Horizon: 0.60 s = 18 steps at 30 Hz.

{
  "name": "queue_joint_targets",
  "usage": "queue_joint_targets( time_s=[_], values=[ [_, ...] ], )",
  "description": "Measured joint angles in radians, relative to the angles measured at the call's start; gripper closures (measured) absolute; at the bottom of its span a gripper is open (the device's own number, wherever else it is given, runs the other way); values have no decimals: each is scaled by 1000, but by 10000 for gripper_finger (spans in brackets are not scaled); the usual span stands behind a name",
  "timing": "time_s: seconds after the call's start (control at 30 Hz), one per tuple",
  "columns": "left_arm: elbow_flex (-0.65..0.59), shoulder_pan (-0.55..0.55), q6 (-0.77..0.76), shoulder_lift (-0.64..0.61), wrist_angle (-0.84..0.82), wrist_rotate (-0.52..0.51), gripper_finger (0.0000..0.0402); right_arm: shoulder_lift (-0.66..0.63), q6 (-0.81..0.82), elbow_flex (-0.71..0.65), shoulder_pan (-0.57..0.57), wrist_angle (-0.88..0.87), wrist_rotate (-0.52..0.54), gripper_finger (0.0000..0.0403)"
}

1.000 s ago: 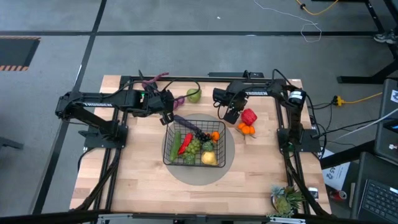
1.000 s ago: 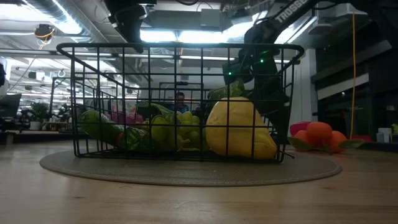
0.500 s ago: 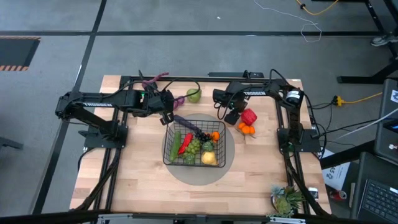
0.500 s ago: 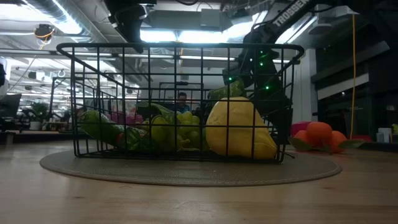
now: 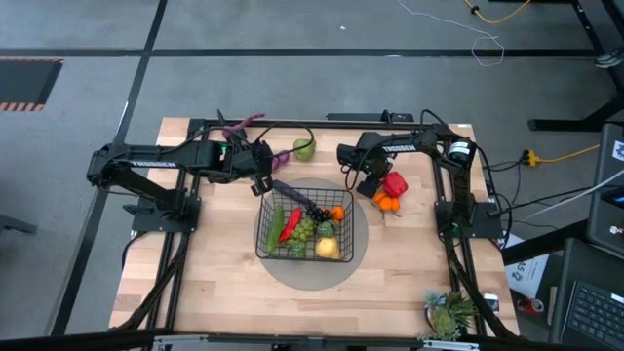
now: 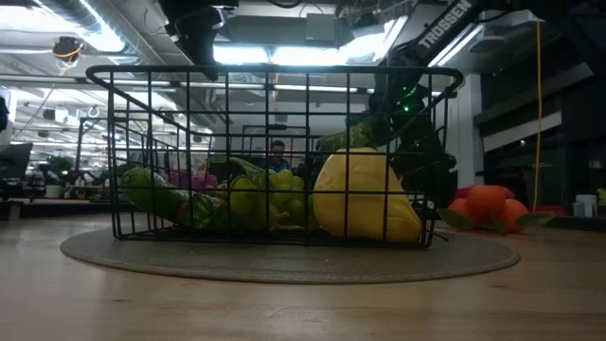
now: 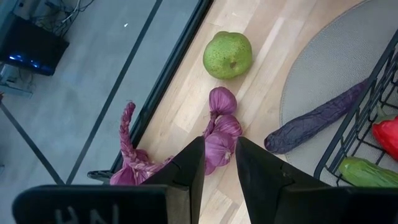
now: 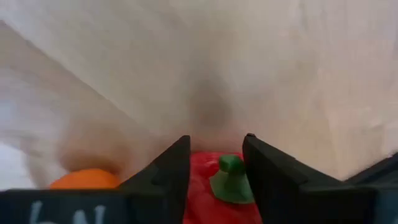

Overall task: Build produce basket
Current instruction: Put the red bell pepper into the black wire basket

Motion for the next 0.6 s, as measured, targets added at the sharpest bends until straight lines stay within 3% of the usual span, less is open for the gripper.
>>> queue_joint_targets(
  time_s=[0.33,0.5,0.6],
  values=[
    [0,0,1,0,0,0,316,0,0,0,3,0,19,384],
    [0,0,2,0,0,0,316,0,-3,10,20,-19,29,391],
    [0,0,2,0,0,0,316,-8,-5,39,42,-73,109,392]
  ],
)
